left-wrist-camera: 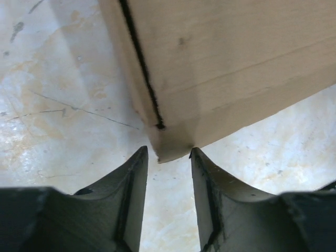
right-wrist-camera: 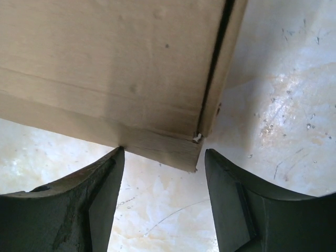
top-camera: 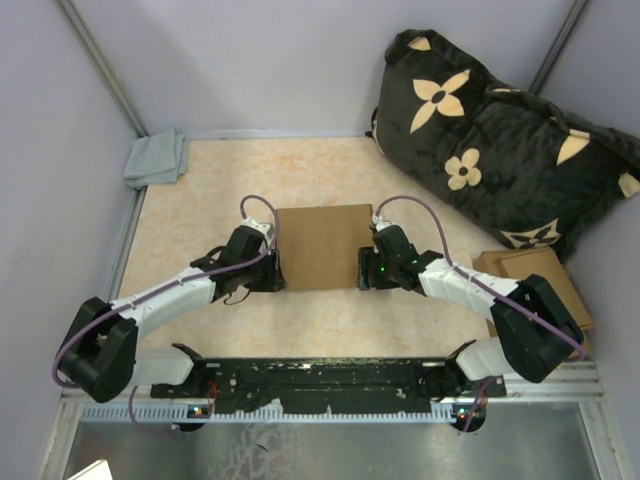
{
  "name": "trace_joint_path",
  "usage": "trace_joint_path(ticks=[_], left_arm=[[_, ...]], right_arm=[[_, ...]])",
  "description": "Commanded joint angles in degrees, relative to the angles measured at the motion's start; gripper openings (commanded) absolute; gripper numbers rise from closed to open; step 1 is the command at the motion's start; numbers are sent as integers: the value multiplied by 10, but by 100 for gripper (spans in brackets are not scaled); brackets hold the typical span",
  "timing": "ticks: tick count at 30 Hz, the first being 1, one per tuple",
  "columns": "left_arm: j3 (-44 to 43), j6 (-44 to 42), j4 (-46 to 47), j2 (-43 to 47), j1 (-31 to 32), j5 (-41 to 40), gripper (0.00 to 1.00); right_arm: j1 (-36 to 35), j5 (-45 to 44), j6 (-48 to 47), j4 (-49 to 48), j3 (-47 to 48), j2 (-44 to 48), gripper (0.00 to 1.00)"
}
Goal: Fold the paper box
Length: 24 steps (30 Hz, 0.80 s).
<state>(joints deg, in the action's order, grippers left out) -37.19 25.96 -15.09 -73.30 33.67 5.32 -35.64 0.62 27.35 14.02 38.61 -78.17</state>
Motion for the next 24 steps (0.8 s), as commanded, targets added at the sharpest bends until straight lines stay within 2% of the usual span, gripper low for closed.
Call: trace_joint_path(ticks=[1,6,10,14,15,16,18,19,22,24], left_arm=[[27,27,47,11,4,-60,41],[39,40,48,61,6,-71,38],[21,52,-12,127,7,-101,41],[-3,55,-57,185,7,-118,41],[-9,56,-59,194,7,-120,41],[-15,55,-53,199,7,-123,41],[-12,49,-7,199,7,-129,42],[-5,42,39,190,7,-128,42],[2,36,170,130,7,-109,42],[-20,27,222,65,7,-104,42]], right_arm=[[-6,-59,10,-29,-17,-11,63],[-6,-43,14,-33,-27,9,68],[-6,-32,16,-14,-34,69,71],[-6,-4,21,5,-38,142,70],[-6,7,25,5,-40,160,66],[-6,23,30,0,-44,176,53],[-8,56,47,-33,-58,205,15],[-12,65,59,-59,-68,212,0],[-47,79,91,-162,-83,195,0],[-83,61,95,-194,-63,149,0]])
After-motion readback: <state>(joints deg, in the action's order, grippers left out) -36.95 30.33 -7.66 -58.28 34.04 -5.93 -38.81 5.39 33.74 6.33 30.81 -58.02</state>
